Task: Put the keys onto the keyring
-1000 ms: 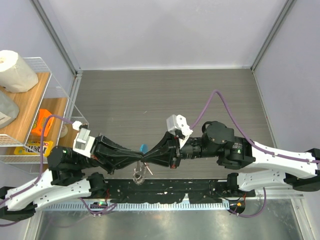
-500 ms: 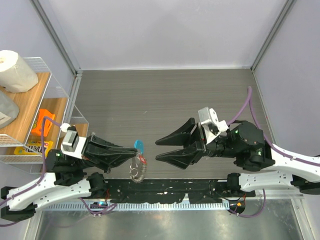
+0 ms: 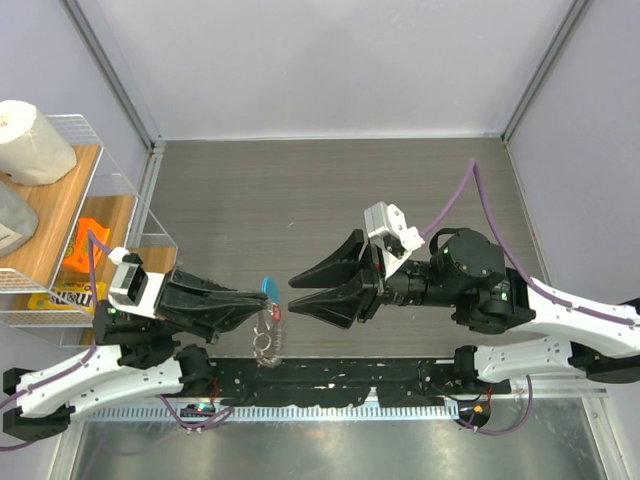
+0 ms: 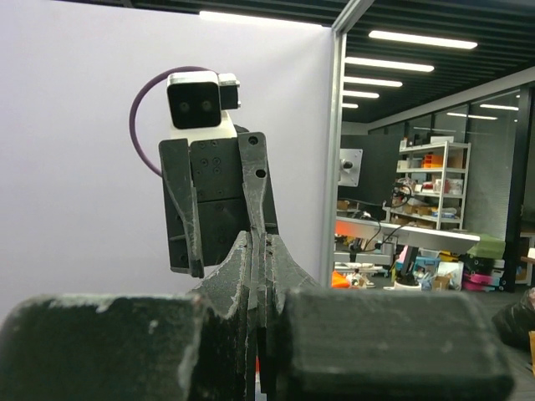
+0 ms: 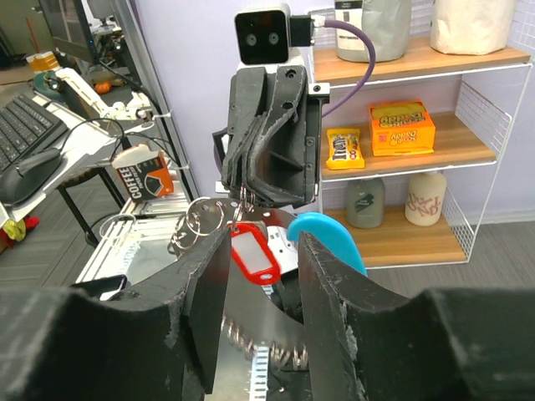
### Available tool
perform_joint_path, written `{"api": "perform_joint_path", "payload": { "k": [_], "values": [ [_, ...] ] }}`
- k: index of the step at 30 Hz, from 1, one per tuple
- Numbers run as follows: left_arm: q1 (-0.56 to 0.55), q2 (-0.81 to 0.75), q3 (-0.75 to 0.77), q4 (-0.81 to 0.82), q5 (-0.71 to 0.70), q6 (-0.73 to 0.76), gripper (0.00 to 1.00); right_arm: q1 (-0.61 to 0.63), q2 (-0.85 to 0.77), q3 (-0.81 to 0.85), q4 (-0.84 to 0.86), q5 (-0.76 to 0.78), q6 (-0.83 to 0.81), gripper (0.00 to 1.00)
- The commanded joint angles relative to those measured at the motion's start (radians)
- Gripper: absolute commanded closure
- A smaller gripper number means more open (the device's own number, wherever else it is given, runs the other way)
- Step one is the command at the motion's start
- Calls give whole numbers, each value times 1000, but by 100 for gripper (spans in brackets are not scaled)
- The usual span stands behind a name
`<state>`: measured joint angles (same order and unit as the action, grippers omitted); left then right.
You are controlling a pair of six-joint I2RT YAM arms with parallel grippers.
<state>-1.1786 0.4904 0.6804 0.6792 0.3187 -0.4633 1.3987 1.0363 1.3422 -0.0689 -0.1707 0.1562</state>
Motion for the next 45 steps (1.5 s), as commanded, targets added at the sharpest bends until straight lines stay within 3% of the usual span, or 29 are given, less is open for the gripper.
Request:
{"api": "perform_joint_path", "payload": {
  "k": [1,17,21,24,45],
  "values": [
    [0,-4,10,92,2,6,100,6,11,69,14,-39,12,57],
    [-1,-27,-10,94,-17,20,100,20,114,172,-45,-64,28,64],
    [-1,-33,-13,94,-20,20,100,25,119,172,-49,-66,28,75],
    [0,-32,-13,98,-18,20,100,28,122,166,-49,-67,20,94],
    [-3,-6,-7,154,-6,3,100,43,137,23,118,-99,69,94]
  ]
}}
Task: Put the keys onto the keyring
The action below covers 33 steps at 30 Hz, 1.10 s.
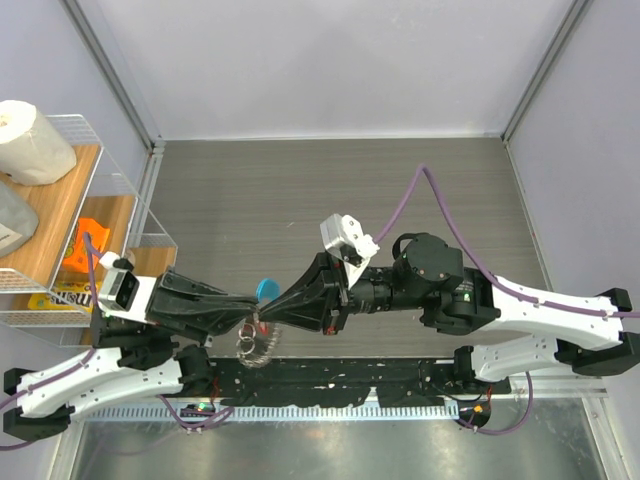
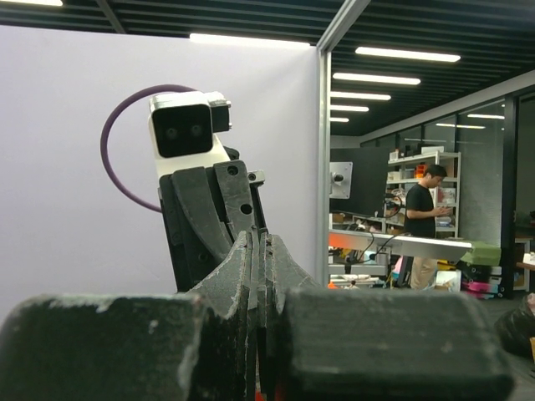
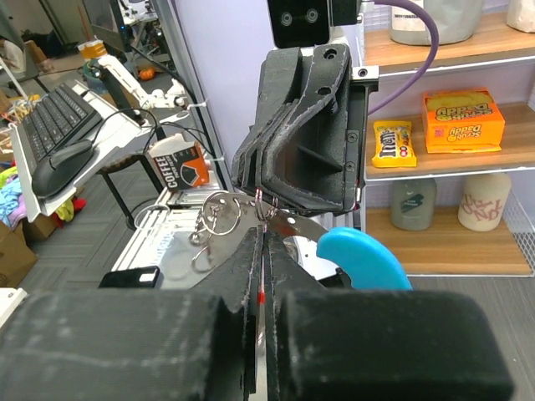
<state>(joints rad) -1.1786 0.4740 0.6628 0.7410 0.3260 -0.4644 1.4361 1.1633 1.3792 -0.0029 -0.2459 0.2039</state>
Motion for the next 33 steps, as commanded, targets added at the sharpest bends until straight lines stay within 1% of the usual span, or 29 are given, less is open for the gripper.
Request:
{"api": "perform_joint_path", "payload": {
  "k": [1,2,3,4,5,8,11,12,21,33],
  "values": [
    [-1,12,12,92,-12,3,100,6,10,-14,50,-21,23,94],
    [-1,12,12,93,-12,1,100,6,4,-12,46,-18,19,93],
    [-1,12,12,93,-10,1,100,6,-1,-14,41,-13,15,89],
    [-3,12,14,93,-10,1,100,6,-10,-14,34,-10,8,86],
    [0,11,12,93,-10,0,100,6,-17,-14,32,-4,2,80],
    [0,12,12,93,-13,0,100,6,-45,-8,18,10,-18,74],
    [-1,12,12,93,-16,1,100,7,-53,11,9,23,-43,70],
    [-3,11,14,93,-16,0,100,6,-51,24,-26,25,-47,69],
    [-1,11,8,98,-34,0,100,7,-19,87,-63,31,-72,65],
    [-3,6,0,110,-33,0,100,9,26,124,-66,33,-78,65]
  ]
}}
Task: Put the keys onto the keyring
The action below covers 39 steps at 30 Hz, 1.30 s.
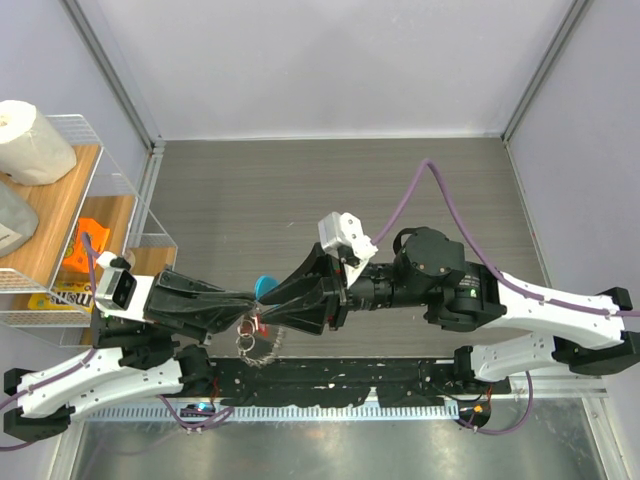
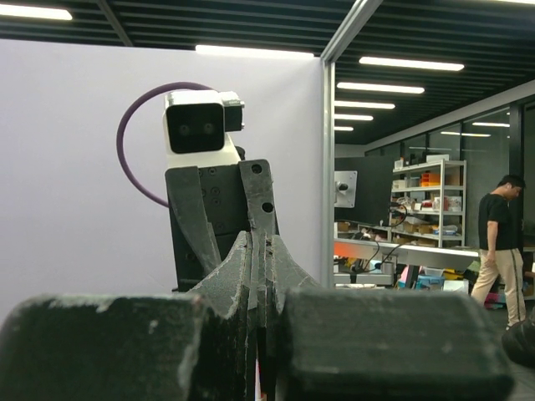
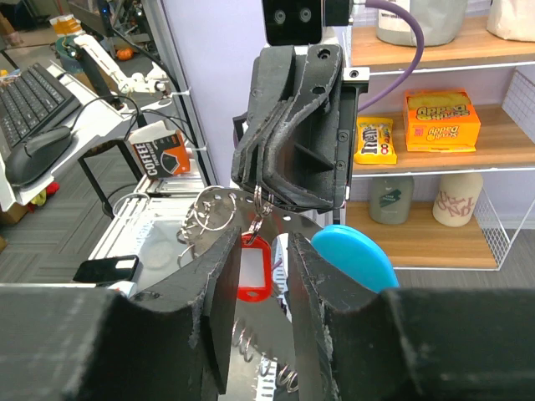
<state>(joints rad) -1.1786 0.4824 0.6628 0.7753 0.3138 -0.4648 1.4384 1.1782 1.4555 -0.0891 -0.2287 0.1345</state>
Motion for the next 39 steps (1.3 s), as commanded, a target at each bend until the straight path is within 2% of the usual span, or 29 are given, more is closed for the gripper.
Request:
{"api": "perform_joint_path", "payload": {
  "k": [1,20,24,26,27,28,32,35,36,39],
  "values": [
    [0,-4,-2,76,-22,2,100,7,14,48,22,15,-13,65],
    [-3,-13,-9,78,-21,2,100,10,49,89,23,12,-13,69],
    [0,-13,-9,79,-22,3,100,13,57,95,22,14,-13,74],
    [0,-13,-11,79,-25,3,100,13,61,104,19,12,-18,82],
    [-1,-14,-12,79,-25,3,100,14,66,108,14,14,-16,92],
    [-3,-15,-12,79,-27,2,100,17,67,112,12,15,-18,94],
    [-3,-14,-11,78,-24,-1,100,20,63,112,6,26,-26,94],
    [-1,-25,9,1,-25,-3,100,20,48,118,-27,37,-35,94],
    [0,-31,15,-26,-25,-5,98,20,46,126,-55,38,-41,94],
    [-1,-44,34,-91,-15,-6,85,20,38,157,-145,42,-50,94]
  ]
}}
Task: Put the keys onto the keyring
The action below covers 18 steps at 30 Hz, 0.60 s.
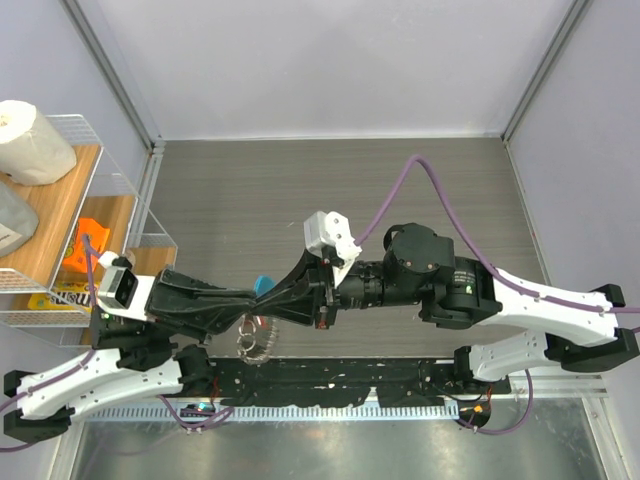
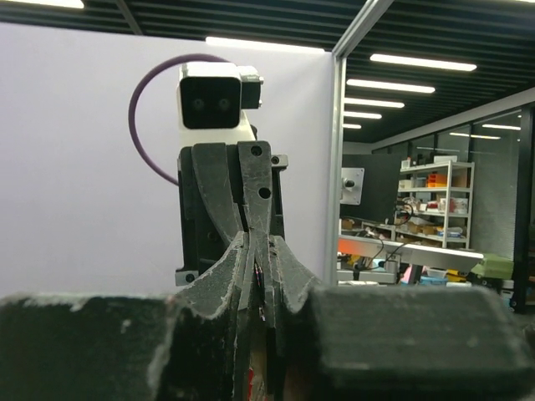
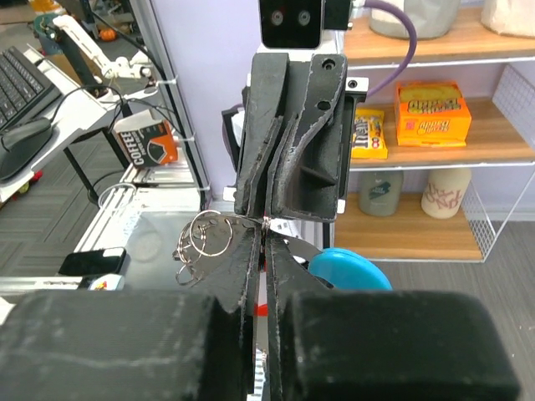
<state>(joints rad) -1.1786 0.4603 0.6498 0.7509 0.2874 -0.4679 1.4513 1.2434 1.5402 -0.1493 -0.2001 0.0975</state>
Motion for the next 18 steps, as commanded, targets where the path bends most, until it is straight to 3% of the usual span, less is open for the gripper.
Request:
{"api": "perform_joint_path", "payload": {
  "k": [1,5,12,18],
  "values": [
    [-1,-26,53,-85,12,-3,81,9,-25,99,-111,14,-13,94],
    [0,-38,65,-130,19,-6,74,7,39,240,-280,1,-18,94],
    [0,-38,71,-137,29,-17,73,-9,192,578,-594,-65,-16,94],
    [0,-34,86,-150,38,-20,73,-20,277,702,-737,-94,-38,94]
  ]
}}
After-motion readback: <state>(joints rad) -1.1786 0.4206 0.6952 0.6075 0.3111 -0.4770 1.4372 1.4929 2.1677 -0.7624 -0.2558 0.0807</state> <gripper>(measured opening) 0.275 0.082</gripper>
